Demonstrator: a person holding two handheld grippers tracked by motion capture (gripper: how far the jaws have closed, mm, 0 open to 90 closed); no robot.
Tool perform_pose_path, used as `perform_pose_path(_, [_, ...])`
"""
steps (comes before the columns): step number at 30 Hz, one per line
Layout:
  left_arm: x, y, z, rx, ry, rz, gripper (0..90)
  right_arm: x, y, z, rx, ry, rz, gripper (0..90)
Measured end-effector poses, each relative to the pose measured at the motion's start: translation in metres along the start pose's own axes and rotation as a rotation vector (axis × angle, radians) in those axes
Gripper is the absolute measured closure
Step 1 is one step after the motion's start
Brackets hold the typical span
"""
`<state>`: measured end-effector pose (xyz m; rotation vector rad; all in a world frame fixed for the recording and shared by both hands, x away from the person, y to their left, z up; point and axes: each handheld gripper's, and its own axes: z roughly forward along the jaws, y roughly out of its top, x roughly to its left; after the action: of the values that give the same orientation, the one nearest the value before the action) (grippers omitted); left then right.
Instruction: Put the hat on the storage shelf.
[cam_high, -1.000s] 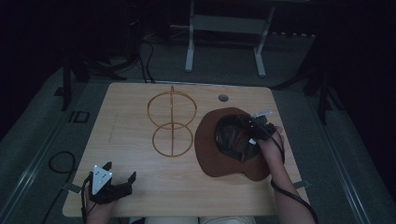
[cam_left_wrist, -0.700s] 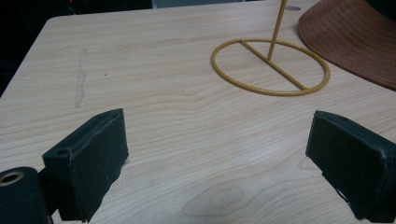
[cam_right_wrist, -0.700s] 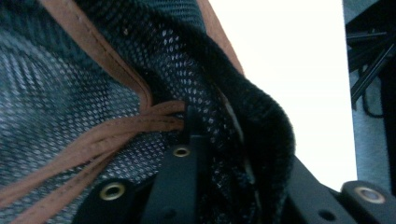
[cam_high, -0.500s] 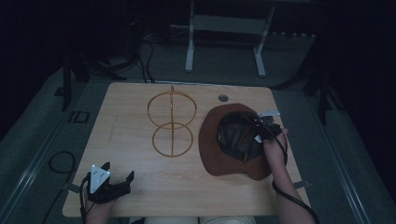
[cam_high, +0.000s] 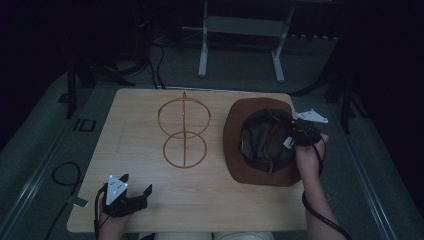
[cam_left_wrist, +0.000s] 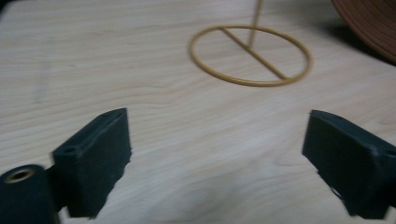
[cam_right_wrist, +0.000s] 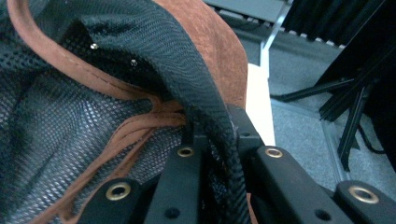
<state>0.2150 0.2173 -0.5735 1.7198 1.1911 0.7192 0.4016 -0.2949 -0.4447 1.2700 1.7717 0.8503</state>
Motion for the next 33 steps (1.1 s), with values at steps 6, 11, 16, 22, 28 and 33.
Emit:
perform_pose_path(6, [-0.013,0.004,0.016,0.072,-0.108,0.041,11.3,-0.004,-0.003,-0.017,-0.026,0.025,0.015,84.5])
perform_pose_path(11, [-0.022,0.013,0.031,0.097,-0.148,0.072,12.5,-0.005,-0.006,-0.021,-0.014,0.027,0.03,84.5])
perform_pose_path(16, [-0.04,0.024,0.049,0.101,-0.189,0.1,14.0,-0.002,-0.008,-0.024,-0.015,0.006,0.013,84.5])
perform_pose_path(22, [-0.055,0.036,0.069,0.124,-0.227,0.12,14.2,-0.004,-0.008,-0.028,-0.027,0.019,0.026,84.5])
perform_pose_path(28, [-0.069,0.053,0.083,0.132,-0.282,0.133,14.4,-0.004,-0.005,-0.034,-0.036,0.025,0.026,84.5])
perform_pose_path(33, [-0.088,0.071,0.096,0.128,-0.325,0.16,14.4,-0.002,-0.004,-0.038,-0.045,0.032,0.027,84.4])
